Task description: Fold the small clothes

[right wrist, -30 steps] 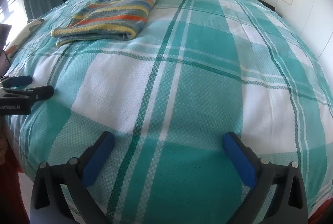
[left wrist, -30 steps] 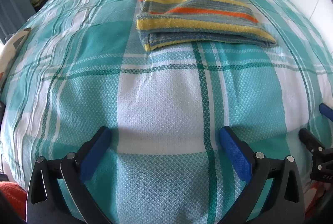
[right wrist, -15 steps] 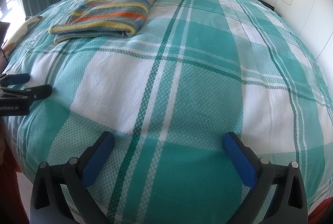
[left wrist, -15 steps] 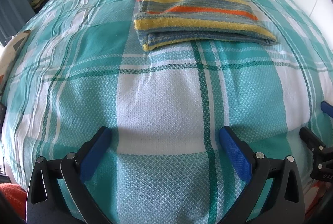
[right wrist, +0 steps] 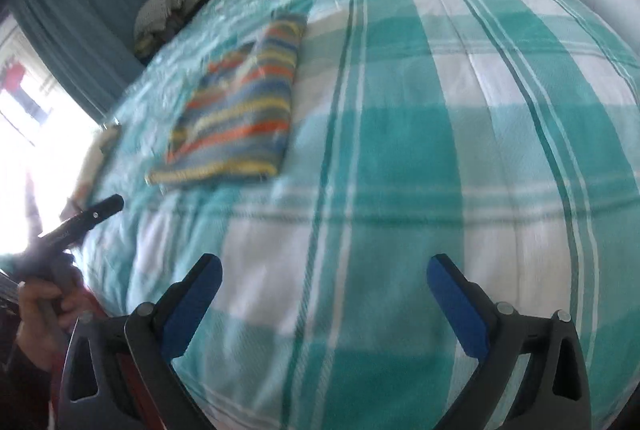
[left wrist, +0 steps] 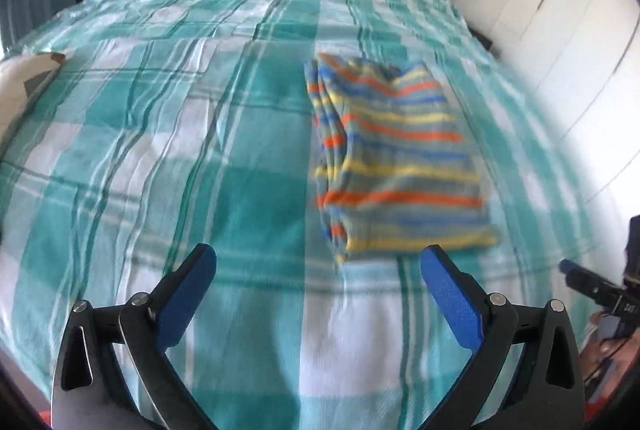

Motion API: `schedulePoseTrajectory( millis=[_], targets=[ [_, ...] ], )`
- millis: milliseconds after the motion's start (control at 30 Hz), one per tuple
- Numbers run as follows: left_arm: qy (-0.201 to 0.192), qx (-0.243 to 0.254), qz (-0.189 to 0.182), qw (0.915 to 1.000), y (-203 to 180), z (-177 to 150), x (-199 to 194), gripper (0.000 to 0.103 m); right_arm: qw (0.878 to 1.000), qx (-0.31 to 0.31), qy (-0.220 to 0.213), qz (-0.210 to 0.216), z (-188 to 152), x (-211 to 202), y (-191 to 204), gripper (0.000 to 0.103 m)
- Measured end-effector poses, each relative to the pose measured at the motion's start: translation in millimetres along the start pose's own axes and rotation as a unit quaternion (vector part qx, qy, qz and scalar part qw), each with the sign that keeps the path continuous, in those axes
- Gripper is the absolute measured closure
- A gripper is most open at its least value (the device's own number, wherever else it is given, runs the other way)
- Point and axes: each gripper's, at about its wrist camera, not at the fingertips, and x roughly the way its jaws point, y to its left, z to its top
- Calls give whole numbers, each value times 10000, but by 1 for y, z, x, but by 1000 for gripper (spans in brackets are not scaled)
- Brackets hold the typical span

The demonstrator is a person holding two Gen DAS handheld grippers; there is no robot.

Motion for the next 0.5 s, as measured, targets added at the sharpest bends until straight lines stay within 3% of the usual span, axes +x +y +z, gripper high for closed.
schedulePoseTrajectory(
  millis=[67, 200, 333, 400, 433, 467, 500],
  targets=[
    [250, -209, -325, 9989, 10, 33, 33, 1, 9988, 83, -162, 465, 43, 11, 0, 2],
    [458, -223, -96, 9987, 11, 68, 94, 1, 9930, 81, -99, 1177, 116, 70, 5, 2],
    [447, -105, -471, 9978, 1, 84, 121, 1, 9882, 16, 391, 1484, 153, 147, 13, 21],
    [610, -79, -379, 9974, 0, 84, 136, 3, 9850, -91, 502, 1647, 157, 173, 22, 26],
    [588, 62, -178, 9981, -4, 81, 142, 12, 9841, -162, 501, 1698, 158, 182, 28, 33],
    [477, 328, 8, 9983, -10, 79, 142, 40, 9852, -284, 479, 1623, 157, 190, 38, 48],
    [447, 521, -26, 9976, -16, 78, 141, 56, 9889, -441, 453, 1345, 156, 194, 47, 61]
  ],
)
